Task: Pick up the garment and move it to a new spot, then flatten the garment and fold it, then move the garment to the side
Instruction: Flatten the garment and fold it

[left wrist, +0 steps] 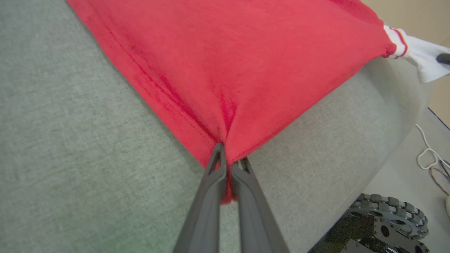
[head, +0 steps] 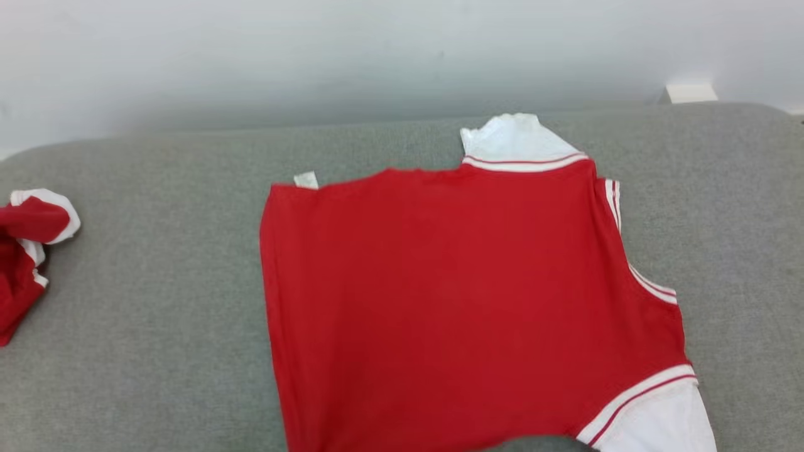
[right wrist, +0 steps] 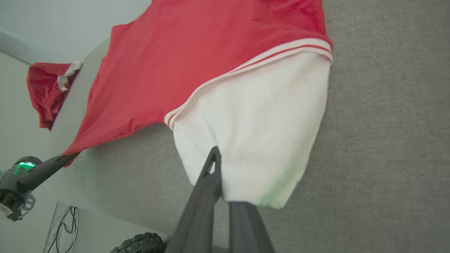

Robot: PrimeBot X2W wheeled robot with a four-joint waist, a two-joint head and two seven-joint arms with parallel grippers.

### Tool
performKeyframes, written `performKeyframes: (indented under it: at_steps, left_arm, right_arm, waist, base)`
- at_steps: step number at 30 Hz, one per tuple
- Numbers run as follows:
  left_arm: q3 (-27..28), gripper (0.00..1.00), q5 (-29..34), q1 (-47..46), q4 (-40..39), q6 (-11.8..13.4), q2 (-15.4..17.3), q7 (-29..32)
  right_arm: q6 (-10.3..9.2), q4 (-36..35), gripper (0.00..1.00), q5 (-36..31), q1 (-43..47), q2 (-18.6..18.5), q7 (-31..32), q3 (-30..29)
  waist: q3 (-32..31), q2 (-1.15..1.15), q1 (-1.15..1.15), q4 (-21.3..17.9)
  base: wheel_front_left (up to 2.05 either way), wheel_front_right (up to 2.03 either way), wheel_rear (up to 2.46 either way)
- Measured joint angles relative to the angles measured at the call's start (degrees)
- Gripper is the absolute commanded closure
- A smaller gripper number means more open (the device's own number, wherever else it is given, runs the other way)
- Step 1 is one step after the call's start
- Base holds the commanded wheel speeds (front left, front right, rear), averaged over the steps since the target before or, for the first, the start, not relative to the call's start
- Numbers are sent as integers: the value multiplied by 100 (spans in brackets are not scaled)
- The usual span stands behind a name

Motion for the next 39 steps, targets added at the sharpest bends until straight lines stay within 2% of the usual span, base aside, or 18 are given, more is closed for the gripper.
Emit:
performKeyframes:
  at_steps: [3,5,6,9,13,18,24,25,26,27,33,39]
  left_arm:
    - [-12,100,-357,239,-545,65,191,447]
    - [121,100,-834,263,-833,49,235,735]
    - [121,100,-834,263,-833,49,235,735]
    - [349,100,-1284,-87,-1056,-20,480,1365]
    - [657,100,-1915,-710,-1277,-110,561,2038]
    - [942,100,-2574,-1556,-1171,-123,461,2710]
    - [850,100,-2464,-2431,-428,-213,141,3032]
    - [864,88,-2408,-2534,-294,-232,46,2969]
    - [895,6,-2376,-2618,-176,-224,-60,2870]
    - [901,0,-2335,-2689,-57,-226,-130,2798]
    - [918,0,-2282,-2492,223,-208,-146,2552]
    - [1083,0,-2309,-1673,-335,116,-68,1959]
  right_arm:
    - [0,-393,100,-78,162,-41,350,-204]
    - [-1,-571,100,-86,40,-37,660,-308]
    - [-1,-571,100,-86,40,-37,660,-308]
    - [-1,-630,100,-308,-764,-84,1422,-426]
    - [-1,-566,100,-420,-1816,-104,2245,-487]
    - [-1,-246,100,-706,-3172,9,3105,-443]
    - [-1,301,100,-1356,-4342,298,3392,-123]
    - [-1,404,65,-1496,-4448,370,3322,-87]
    - [-1,478,0,-1646,-4534,423,3189,-55]
    - [-1,563,0,-1788,-4607,466,3073,-23]
    - [-1,793,0,-2185,-4534,538,2131,136]
    - [-1,641,0,-2076,-3687,296,1671,-85]
  waist:
    - [-27,0,0,9]
    - [0,0,0,19]
    - [0,0,0,19]
    - [114,0,1,52]
    - [289,0,2,139]
    - [626,0,3,264]
    - [1077,0,4,388]
    - [1138,0,4,401]
    - [1188,0,4,413]
    - [1227,0,4,421]
    - [1095,0,4,365]
    - [754,0,4,283]
  base:
    - [0,0,0]
    - [0,0,0]
    - [0,0,0]
    - [0,0,0]
    - [0,0,0]
    - [0,0,0]
    - [0,0,0]
    - [0,0,0]
    - [0,0,0]
    - [0,0,0]
    - [0,0,0]
    - [0,0,0]
